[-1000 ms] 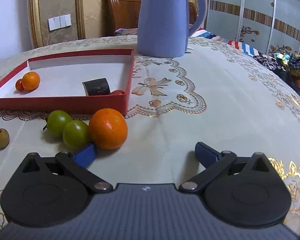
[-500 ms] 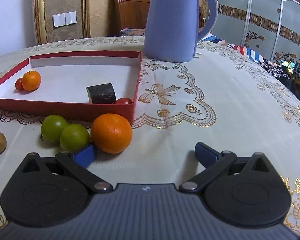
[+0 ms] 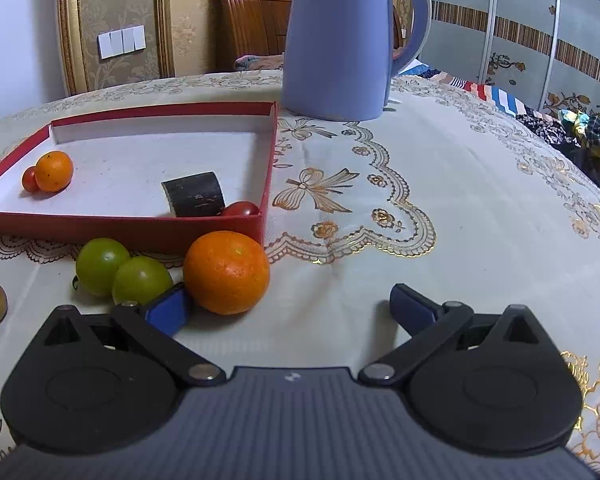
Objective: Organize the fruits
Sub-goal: 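Close the left gripper on the black cut cylinder while the right grasps a mandarin orange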
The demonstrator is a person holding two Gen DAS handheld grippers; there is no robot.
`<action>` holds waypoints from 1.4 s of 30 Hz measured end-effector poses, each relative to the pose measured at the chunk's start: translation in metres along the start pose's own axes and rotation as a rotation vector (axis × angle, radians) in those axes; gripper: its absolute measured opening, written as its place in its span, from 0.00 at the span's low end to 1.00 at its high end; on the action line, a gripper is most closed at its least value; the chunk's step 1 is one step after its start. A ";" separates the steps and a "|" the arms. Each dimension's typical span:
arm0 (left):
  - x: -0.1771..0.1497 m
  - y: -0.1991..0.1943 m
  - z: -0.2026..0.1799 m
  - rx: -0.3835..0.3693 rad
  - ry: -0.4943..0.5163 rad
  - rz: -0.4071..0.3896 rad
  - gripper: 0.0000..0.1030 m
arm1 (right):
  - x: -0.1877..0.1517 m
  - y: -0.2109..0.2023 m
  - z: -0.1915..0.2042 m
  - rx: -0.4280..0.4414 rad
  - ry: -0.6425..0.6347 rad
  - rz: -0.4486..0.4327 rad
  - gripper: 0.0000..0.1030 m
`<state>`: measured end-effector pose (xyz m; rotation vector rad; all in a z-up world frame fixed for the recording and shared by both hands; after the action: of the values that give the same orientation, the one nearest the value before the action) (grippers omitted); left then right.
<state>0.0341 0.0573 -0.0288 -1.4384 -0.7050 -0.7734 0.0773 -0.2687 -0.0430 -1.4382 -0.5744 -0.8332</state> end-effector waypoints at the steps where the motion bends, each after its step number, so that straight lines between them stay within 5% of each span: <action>1: 0.000 0.000 0.001 0.018 -0.002 0.003 0.91 | 0.000 0.000 0.000 0.002 0.002 0.001 1.00; 9: 0.001 0.006 -0.002 0.154 0.048 0.052 0.92 | 0.000 0.001 -0.002 0.012 0.013 0.004 1.00; 16: 0.003 0.007 -0.002 0.093 0.046 0.051 0.93 | 0.000 0.001 -0.002 0.017 0.018 0.000 1.00; 25: 0.003 0.008 -0.004 0.101 0.059 0.053 0.93 | 0.000 -0.002 -0.007 0.050 0.055 -0.015 1.00; 39: 0.002 0.004 -0.006 0.079 0.054 0.041 0.92 | 0.000 -0.003 0.003 0.058 -0.009 -0.015 0.88; 42: 0.002 0.005 -0.006 0.080 0.056 0.044 0.92 | 0.000 -0.005 0.005 0.081 -0.022 -0.025 0.77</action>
<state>0.0390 0.0512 -0.0299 -1.3505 -0.6528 -0.7404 0.0738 -0.2635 -0.0394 -1.3699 -0.6376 -0.8055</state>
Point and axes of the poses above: each gripper's, at about its wrist camera, not at the fingertips, and y roughly the way its jaws point, z to its left, x to its top, the point moved 4 cm from there along y, roughly the way its jaws point, and after that the axes turned 7 degrees about y, right-handed, at the moved point
